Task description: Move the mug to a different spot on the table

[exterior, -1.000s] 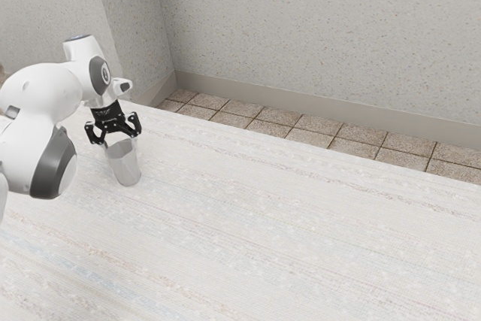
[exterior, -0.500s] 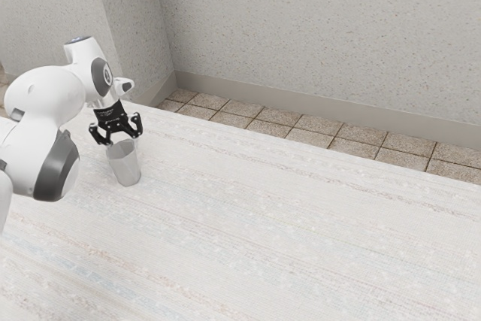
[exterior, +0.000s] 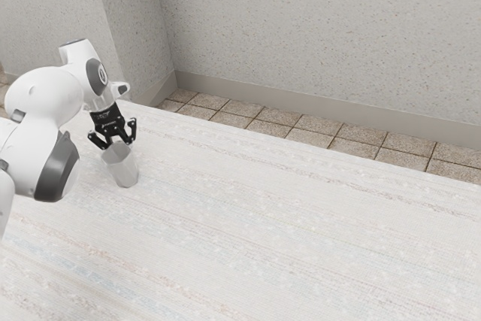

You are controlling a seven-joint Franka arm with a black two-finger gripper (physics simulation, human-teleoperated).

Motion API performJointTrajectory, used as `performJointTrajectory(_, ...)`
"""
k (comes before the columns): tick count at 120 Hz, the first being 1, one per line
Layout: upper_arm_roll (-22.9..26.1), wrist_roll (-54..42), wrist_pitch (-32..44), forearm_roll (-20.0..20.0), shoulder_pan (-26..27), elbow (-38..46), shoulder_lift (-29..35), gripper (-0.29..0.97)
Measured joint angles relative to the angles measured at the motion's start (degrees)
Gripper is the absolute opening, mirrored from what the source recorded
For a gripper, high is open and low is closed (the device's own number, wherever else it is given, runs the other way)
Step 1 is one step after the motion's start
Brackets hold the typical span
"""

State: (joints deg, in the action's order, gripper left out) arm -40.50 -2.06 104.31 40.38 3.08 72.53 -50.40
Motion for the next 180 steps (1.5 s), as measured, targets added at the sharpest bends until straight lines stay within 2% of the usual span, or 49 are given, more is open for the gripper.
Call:
performJointTrajectory(44,-1.0,0.6,-1.9,-0.7,0.1,-1.2,0.6,0.06)
performJointTrajectory(72,-1.0,0.6,-7.7,-1.1,0.6,-1.5,3.9,0.03)
performJointTrajectory(88,1.8,-0.1,-12.2,-2.1,2.4,0.0,6.8,0.01)
performJointTrajectory(107,7.5,-0.7,-15.2,-5.6,5.2,9.0,12.6,-0.04)
performJointTrajectory(125,8.4,0.0,-19.8,-13.8,5.8,10.4,13.7,-0.08)
performJointTrajectory(137,8.5,0.7,-22.5,-17.0,6.0,10.5,12.6,-0.11)
performJointTrajectory(156,8.5,1.6,-24.6,-18.4,6.0,8.2,9.8,-0.11)
performJointTrajectory(180,9.6,2.4,-26.0,-18.1,9.2,8.3,9.7,-0.07)
